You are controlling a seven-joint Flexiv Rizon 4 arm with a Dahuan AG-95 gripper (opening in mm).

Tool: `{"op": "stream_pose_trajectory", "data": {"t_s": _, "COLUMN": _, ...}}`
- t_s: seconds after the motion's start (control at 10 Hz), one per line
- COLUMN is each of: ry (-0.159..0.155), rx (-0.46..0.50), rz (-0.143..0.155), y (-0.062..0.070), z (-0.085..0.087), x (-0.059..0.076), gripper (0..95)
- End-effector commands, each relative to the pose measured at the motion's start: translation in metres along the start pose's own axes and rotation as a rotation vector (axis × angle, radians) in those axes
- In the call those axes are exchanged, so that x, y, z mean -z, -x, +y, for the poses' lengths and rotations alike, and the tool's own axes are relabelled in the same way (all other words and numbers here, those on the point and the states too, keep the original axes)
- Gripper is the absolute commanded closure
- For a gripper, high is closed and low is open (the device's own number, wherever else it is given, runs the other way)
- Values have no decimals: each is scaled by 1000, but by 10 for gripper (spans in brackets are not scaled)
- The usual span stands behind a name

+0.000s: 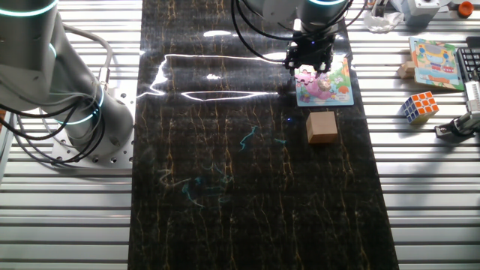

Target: Assemble one piece of a puzzle

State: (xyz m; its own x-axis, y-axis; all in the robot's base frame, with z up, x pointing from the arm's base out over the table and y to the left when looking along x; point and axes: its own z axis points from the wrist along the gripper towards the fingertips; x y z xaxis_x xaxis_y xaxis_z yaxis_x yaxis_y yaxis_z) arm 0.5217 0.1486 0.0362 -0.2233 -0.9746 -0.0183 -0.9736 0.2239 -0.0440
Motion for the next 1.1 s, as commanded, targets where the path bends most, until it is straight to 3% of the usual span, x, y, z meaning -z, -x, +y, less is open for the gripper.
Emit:
{"op": "stream_pose_trajectory", "data": {"t_s": 0.1, "ry": 98, "rx": -778, "rz": 161, "y": -10, "z": 25, "x": 29, "gripper": 950}}
{"op": "stream_pose_trajectory", "data": {"t_s": 0.2, "ry": 103, "rx": -828, "rz": 154, "y": -11, "z": 26, "x": 29, "gripper": 760}}
{"op": "stream_pose_trajectory", "data": {"t_s": 0.3, "ry": 110, "rx": -956, "rz": 154, "y": -12, "z": 26, "x": 28, "gripper": 760}}
{"op": "stream_pose_trajectory", "data": {"t_s": 0.5, "ry": 126, "rx": -1111, "rz": 144, "y": -11, "z": 25, "x": 26, "gripper": 760}}
{"op": "stream_pose_trajectory", "data": {"t_s": 0.9, "ry": 99, "rx": -1239, "rz": 111, "y": -17, "z": 13, "x": 12, "gripper": 760}}
{"op": "stream_pose_trajectory", "data": {"t_s": 1.1, "ry": 81, "rx": -1243, "rz": 75, "y": -20, "z": 4, "x": 2, "gripper": 760}}
